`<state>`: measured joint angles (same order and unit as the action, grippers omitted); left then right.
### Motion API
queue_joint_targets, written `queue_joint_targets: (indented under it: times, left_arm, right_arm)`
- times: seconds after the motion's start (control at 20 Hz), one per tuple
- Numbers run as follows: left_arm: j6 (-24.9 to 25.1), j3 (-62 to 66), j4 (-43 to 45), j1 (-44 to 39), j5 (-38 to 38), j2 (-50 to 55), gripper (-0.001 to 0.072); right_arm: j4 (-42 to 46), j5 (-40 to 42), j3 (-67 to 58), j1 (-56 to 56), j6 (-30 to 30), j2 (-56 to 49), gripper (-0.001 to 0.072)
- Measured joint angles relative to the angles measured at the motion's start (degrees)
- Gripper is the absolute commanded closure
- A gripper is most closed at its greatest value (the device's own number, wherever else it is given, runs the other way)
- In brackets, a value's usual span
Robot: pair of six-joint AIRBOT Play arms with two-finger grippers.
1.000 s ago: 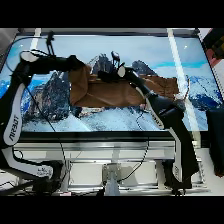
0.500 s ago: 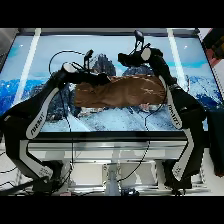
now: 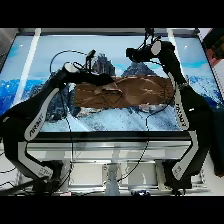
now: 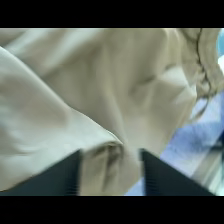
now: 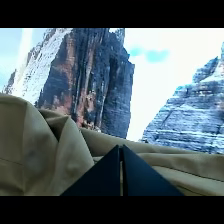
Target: Fold the clothes and pants, and hang the long-sleeved shirts on hangers.
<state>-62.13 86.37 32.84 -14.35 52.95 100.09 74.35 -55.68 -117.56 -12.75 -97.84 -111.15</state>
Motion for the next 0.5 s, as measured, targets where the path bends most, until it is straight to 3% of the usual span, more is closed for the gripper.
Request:
queue_joint_targets:
  times: [0.1, 0.15, 0.2, 0.25, 0.5]
  left_arm:
    - [0.0, 0.0, 1.6, 4.7, 1.2, -2.1, 0.0363]
    - [0.0, 0.0, 2.7, 7.6, 2.6, -3.0, 0.0278]
    - [0.0, 0.0, 4.1, 10.8, 4.5, -3.7, 0.0064]
    - [0.0, 0.0, 5.7, 13.7, 6.7, -4.0, -0.0006]
    - [1.1, 0.0, 11.0, 24.7, 14.7, -2.0, -0.0004]
  right_arm:
    - [1.1, -1.2, 0.0, 0.8, 0.0, 0.2, 0.0684]
    - [1.5, -1.6, 0.0, 1.1, 0.0, 0.3, 0.0685]
    - [1.7, -1.9, 0.0, 1.5, 0.2, 0.4, 0.0684]
    - [1.9, -2.3, 0.0, 1.7, 0.4, 0.4, 0.0684]
    - [2.3, -3.4, 0.0, 2.4, 1.1, 0.5, 0.0684]
